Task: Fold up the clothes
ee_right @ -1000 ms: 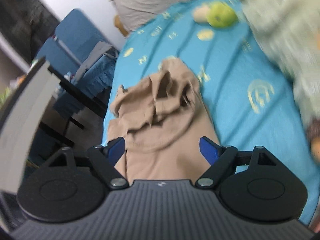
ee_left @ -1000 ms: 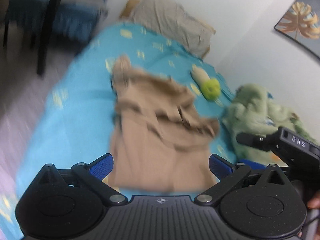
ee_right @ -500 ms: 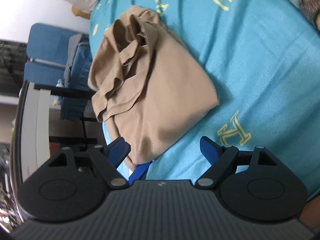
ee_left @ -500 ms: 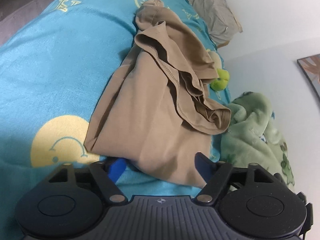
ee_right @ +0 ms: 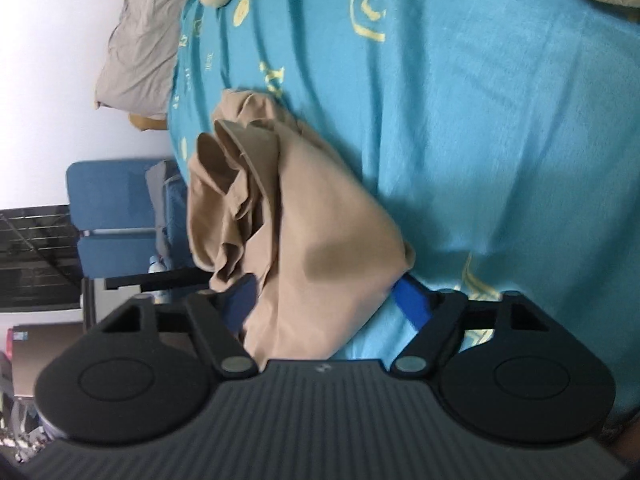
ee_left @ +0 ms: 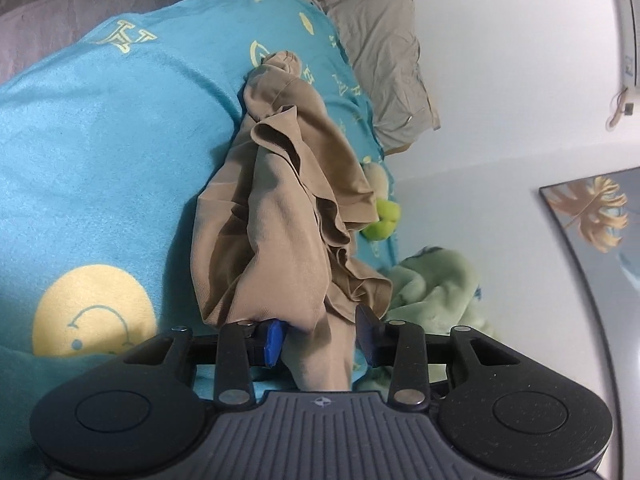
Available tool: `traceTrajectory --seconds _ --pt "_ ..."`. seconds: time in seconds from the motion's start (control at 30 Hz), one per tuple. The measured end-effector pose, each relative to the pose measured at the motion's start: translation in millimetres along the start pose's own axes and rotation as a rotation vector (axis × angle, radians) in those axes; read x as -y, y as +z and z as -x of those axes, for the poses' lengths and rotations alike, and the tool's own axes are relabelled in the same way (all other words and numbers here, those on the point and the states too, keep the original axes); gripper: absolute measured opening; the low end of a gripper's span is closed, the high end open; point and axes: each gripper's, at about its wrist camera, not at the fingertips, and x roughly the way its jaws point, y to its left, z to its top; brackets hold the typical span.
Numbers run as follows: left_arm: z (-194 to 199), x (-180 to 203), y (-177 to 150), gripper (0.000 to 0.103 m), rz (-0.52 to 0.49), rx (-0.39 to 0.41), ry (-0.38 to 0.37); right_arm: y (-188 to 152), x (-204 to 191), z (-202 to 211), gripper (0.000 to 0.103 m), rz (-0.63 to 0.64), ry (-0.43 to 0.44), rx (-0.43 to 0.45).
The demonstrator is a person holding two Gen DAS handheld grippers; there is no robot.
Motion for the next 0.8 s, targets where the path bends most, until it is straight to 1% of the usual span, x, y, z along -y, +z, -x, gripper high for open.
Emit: traceTrajectory --seconds 0.03,0.07,0.1,0.13,0.17,0.2,0.23,0.3,0.4,0.47,0.5,0.53,0.57,0.63,0.73,0.8 --pt "-0.5 -1.1 -0.3 0.043 0.008 -0.002 -0.001 0.5 -0.5 -3.5 0.062 0.002 -0.018 -0.01" --pt "-0.9 -2.0 -0.6 0.044 0.015 -0.009 0.0 0.3 -0.8 -7.2 0.06 0.003 -0.033 -0.02" --pt "-1.4 -2.8 -1.0 0.048 0.022 -0.015 0.001 -0.1 -0.8 -9.6 0.049 0.007 -0.042 -0.022" --pt "-1.8 -3.6 -1.3 0.058 0.029 -0.022 0.002 -0.5 -1.5 -10.0 0.038 0.02 -0.054 -0.016" --pt "-2.8 -4.2 -2.1 0.064 0.035 -0.028 0.006 -1.0 -2.1 -10.3 0.034 0.033 -0.066 -0.01" --pt "-4.8 -4.4 -3.5 0.069 0.038 -0.035 0.017 -1.4 -2.8 -10.4 0.022 0.046 -0.074 -0.004" --pt "-6.7 -4.6 -4.9 0.069 0.042 -0.042 0.029 -1.6 -3.6 -9.0 0.017 0.055 -0.064 0.0" --pt "-10.5 -4.3 -5.4 0.069 0.051 -0.049 0.047 -2.8 -8.9 -4.2 0.014 0.082 -0.021 0.014" --pt "-10.8 0.8 0.3 0.068 0.077 -0.035 0.055 -5.3 -21.9 3.7 0.013 0.149 0.064 0.033" --pt "-11.0 4.2 4.1 0.062 0.095 -0.026 0.061 -6.8 -34.9 10.7 0.012 0.215 0.103 0.056" --pt "-11.1 5.9 6.0 0.057 0.103 -0.021 0.063 -6.0 -40.4 13.0 0.012 0.241 0.111 0.058" --pt "-11.3 7.6 7.9 0.047 0.112 -0.016 0.066 -4.2 -45.7 15.4 0.012 0.252 0.124 0.055" --pt "-11.4 9.3 9.8 0.041 0.121 -0.012 0.069 -2.5 -51.0 17.9 0.012 0.263 0.136 0.052" --pt "-8.0 15.5 12.9 0.016 0.12 0.005 0.07 1.3 -60.0 24.1 0.012 0.28 0.147 0.052" --pt "9.3 38.3 9.3 0.01 0.065 0.046 0.074 -0.1 -68.7 39.1 0.011 0.297 0.163 0.06" --pt "24.0 55.4 5.3 0.009 0.022 0.073 0.075 -8.5 -75.9 54.6 0.011 0.327 0.174 0.068"
